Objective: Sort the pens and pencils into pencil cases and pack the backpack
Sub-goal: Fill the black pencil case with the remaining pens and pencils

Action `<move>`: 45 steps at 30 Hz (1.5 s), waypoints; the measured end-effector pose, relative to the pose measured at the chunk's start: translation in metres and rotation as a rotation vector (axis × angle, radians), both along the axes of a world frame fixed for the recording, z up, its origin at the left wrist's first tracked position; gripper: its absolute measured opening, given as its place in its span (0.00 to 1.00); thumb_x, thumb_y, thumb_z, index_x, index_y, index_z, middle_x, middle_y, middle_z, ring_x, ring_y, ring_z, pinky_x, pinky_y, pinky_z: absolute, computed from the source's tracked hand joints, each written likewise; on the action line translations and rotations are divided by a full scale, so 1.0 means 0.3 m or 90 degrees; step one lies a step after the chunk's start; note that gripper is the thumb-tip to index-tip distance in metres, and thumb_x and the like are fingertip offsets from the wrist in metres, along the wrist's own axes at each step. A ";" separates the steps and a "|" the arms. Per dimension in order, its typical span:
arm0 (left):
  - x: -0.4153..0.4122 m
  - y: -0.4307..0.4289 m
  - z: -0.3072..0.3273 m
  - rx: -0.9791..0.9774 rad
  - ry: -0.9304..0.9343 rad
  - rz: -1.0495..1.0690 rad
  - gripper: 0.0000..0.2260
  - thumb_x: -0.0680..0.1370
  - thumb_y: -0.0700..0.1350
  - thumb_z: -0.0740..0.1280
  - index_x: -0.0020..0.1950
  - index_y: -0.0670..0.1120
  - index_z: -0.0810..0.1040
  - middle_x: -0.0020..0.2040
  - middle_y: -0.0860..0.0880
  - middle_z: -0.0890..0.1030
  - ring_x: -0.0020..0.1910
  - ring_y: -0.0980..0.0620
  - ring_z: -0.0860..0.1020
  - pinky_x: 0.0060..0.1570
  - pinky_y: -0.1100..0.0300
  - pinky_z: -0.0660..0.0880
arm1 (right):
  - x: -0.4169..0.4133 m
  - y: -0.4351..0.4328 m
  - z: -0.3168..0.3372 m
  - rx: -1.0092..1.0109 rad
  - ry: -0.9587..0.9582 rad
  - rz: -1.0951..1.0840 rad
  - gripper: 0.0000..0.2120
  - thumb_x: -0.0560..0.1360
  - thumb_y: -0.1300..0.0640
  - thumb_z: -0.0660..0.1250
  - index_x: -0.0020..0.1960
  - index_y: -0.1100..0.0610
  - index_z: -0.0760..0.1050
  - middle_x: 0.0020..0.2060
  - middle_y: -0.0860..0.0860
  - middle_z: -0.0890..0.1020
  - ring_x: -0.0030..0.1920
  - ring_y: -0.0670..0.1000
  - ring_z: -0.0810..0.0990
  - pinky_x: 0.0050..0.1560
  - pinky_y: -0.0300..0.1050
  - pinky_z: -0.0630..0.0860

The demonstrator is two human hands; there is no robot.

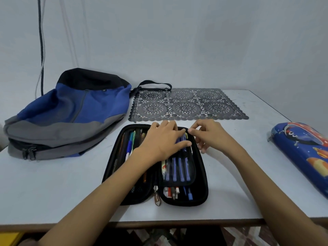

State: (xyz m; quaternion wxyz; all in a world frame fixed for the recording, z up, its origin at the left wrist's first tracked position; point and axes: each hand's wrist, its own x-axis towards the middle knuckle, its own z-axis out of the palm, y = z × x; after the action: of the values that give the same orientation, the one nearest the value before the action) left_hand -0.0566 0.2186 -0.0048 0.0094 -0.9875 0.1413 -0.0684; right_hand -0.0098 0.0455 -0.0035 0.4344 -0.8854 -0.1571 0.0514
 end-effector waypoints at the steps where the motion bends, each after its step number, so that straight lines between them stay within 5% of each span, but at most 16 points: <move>1: -0.005 0.007 0.003 -0.023 0.014 -0.004 0.28 0.79 0.66 0.50 0.75 0.54 0.65 0.64 0.50 0.70 0.66 0.49 0.66 0.66 0.50 0.62 | 0.004 0.000 -0.007 -0.009 -0.015 -0.003 0.06 0.78 0.58 0.65 0.48 0.60 0.77 0.30 0.58 0.79 0.27 0.60 0.80 0.29 0.53 0.80; 5: -0.018 0.138 0.027 -0.272 0.016 0.090 0.24 0.81 0.60 0.52 0.75 0.53 0.65 0.67 0.47 0.69 0.67 0.48 0.68 0.65 0.50 0.67 | 0.015 0.001 -0.026 -0.034 -0.071 -0.009 0.06 0.78 0.62 0.65 0.54 0.55 0.76 0.34 0.62 0.81 0.23 0.55 0.78 0.26 0.45 0.77; 9: -0.022 0.356 0.039 -0.258 0.027 0.281 0.14 0.81 0.48 0.60 0.65 0.47 0.77 0.64 0.43 0.76 0.63 0.41 0.73 0.62 0.49 0.71 | 0.039 0.017 -0.050 -0.050 -0.070 -0.009 0.12 0.79 0.63 0.61 0.61 0.54 0.76 0.42 0.61 0.83 0.28 0.58 0.80 0.30 0.41 0.77; 11: -0.035 0.405 0.036 -0.314 0.088 0.322 0.11 0.80 0.46 0.63 0.59 0.44 0.79 0.58 0.41 0.80 0.57 0.40 0.77 0.56 0.49 0.75 | 0.051 0.022 -0.059 -0.065 -0.091 -0.027 0.16 0.79 0.66 0.57 0.60 0.55 0.77 0.48 0.60 0.82 0.38 0.57 0.82 0.39 0.44 0.78; 14: -0.057 0.431 0.032 -0.473 0.175 0.346 0.08 0.81 0.43 0.63 0.51 0.41 0.79 0.47 0.39 0.80 0.40 0.44 0.78 0.34 0.57 0.79 | 0.059 0.011 -0.058 -0.187 -0.187 -0.056 0.24 0.75 0.71 0.55 0.63 0.54 0.77 0.55 0.52 0.79 0.57 0.54 0.77 0.52 0.48 0.74; 18: -0.062 0.448 0.047 -0.446 0.236 0.359 0.09 0.81 0.40 0.63 0.48 0.37 0.81 0.41 0.39 0.81 0.34 0.47 0.79 0.28 0.63 0.76 | 0.072 -0.003 -0.066 -0.248 -0.206 0.005 0.25 0.74 0.73 0.56 0.63 0.54 0.78 0.60 0.52 0.78 0.62 0.54 0.73 0.57 0.53 0.74; 23: -0.014 0.413 0.061 -0.383 0.183 0.355 0.08 0.78 0.39 0.65 0.46 0.37 0.82 0.35 0.44 0.81 0.30 0.49 0.80 0.27 0.65 0.75 | 0.079 0.000 -0.070 -0.223 -0.195 0.024 0.19 0.74 0.70 0.57 0.58 0.59 0.81 0.53 0.56 0.81 0.56 0.57 0.76 0.54 0.51 0.74; 27: 0.072 0.360 0.064 -0.250 0.111 0.321 0.10 0.77 0.44 0.65 0.44 0.39 0.83 0.40 0.42 0.83 0.41 0.41 0.82 0.40 0.56 0.73 | 0.078 -0.014 -0.057 -0.075 -0.132 -0.015 0.13 0.80 0.61 0.59 0.60 0.55 0.79 0.50 0.52 0.81 0.51 0.52 0.77 0.54 0.47 0.71; 29: 0.116 0.313 0.064 -0.190 0.072 0.287 0.09 0.77 0.43 0.65 0.41 0.39 0.80 0.42 0.40 0.80 0.46 0.38 0.79 0.39 0.54 0.71 | 0.081 -0.022 -0.053 -0.089 -0.132 -0.006 0.09 0.79 0.56 0.63 0.51 0.55 0.82 0.44 0.51 0.82 0.46 0.50 0.78 0.47 0.45 0.72; 34: 0.213 0.194 0.080 -0.070 -0.020 0.236 0.10 0.80 0.40 0.61 0.57 0.38 0.78 0.56 0.37 0.78 0.54 0.36 0.76 0.43 0.51 0.68 | 0.067 -0.050 -0.015 -0.110 -0.082 -0.053 0.10 0.75 0.55 0.69 0.37 0.59 0.78 0.27 0.50 0.75 0.29 0.49 0.72 0.30 0.41 0.66; 39: 0.268 0.109 0.128 -0.010 -0.137 0.161 0.10 0.82 0.41 0.59 0.59 0.39 0.76 0.56 0.36 0.78 0.55 0.34 0.76 0.42 0.51 0.66 | 0.041 -0.053 0.016 -0.022 0.105 -0.005 0.02 0.77 0.64 0.62 0.49 0.61 0.73 0.28 0.59 0.75 0.19 0.57 0.74 0.21 0.41 0.71; 45: 0.229 0.070 0.159 -0.069 -0.311 0.000 0.11 0.83 0.45 0.58 0.60 0.42 0.76 0.51 0.41 0.78 0.49 0.38 0.77 0.41 0.48 0.74 | 0.021 -0.058 0.023 0.057 0.191 0.002 0.13 0.77 0.67 0.59 0.61 0.58 0.66 0.32 0.60 0.75 0.23 0.60 0.78 0.27 0.49 0.78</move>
State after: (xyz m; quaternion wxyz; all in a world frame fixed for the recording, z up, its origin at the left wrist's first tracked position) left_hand 0.0121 0.2396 0.0428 -0.0096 -0.9407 0.1308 -0.3128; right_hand -0.0034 0.0281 0.0032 0.4920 -0.8472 -0.0941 0.1771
